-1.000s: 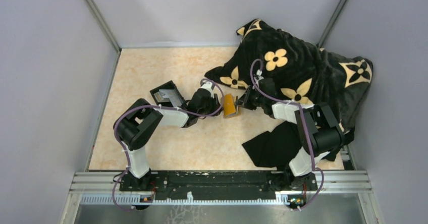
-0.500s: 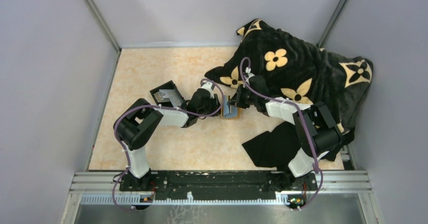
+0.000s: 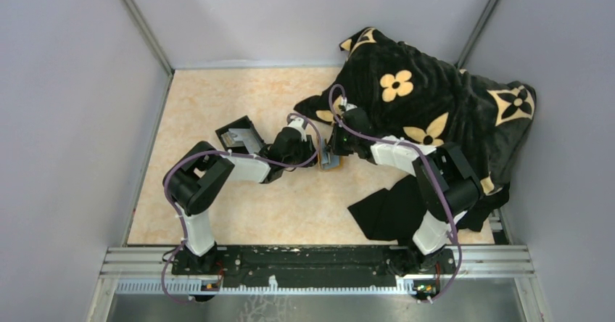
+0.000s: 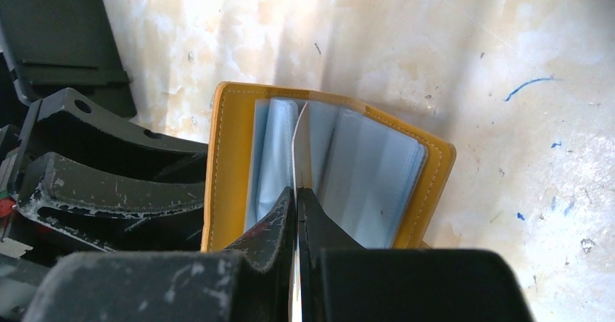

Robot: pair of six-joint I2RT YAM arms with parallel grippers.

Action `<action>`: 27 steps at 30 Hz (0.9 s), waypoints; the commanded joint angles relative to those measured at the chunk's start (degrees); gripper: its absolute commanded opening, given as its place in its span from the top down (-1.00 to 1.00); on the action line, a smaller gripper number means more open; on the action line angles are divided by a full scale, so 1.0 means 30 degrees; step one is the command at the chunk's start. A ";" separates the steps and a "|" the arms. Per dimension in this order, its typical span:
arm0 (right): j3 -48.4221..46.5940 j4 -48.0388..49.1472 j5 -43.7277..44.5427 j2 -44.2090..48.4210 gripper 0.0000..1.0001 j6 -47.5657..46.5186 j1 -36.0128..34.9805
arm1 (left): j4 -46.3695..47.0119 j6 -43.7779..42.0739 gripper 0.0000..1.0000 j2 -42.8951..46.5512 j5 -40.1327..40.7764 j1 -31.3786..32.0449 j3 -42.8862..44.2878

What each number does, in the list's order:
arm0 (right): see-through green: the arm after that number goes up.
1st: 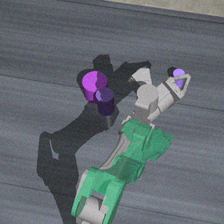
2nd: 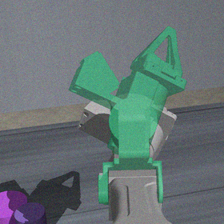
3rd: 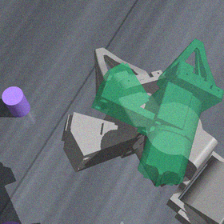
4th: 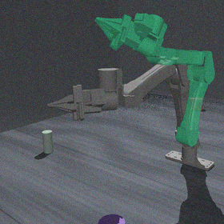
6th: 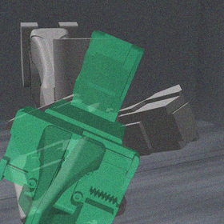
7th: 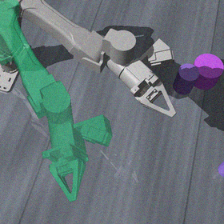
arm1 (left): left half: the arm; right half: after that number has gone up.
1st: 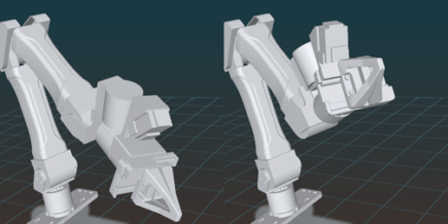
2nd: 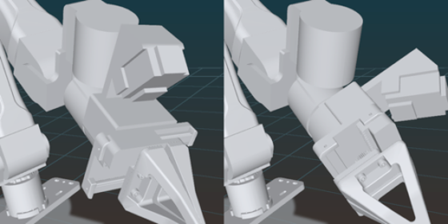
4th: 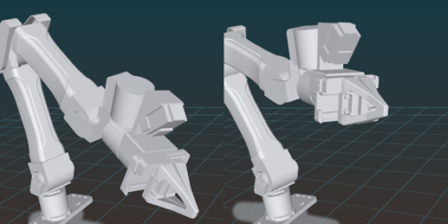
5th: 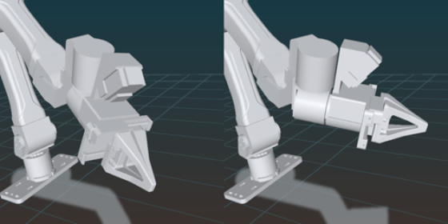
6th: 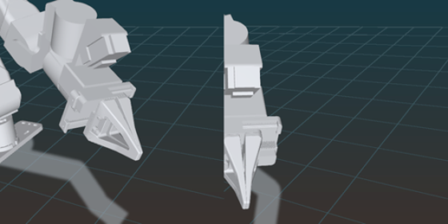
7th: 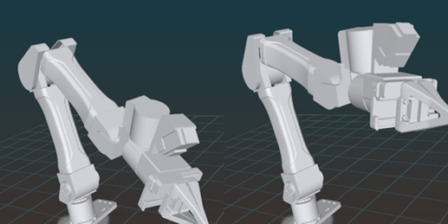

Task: Put the credit cards into the card holder
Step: Open the card holder at the center of the board.

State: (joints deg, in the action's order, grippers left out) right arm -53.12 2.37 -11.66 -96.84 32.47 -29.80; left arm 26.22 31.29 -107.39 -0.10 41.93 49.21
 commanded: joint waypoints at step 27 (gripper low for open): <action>-0.6490 -0.6811 0.9667 -0.4653 1.00 -0.2971 -0.6345 | -0.7707 0.1623 0.27 0.5332 0.5177 0.0289 -0.2843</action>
State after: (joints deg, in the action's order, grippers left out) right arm -70.74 -13.82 18.00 -107.02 22.98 -47.07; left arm 12.71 33.85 -96.90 9.63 42.06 44.05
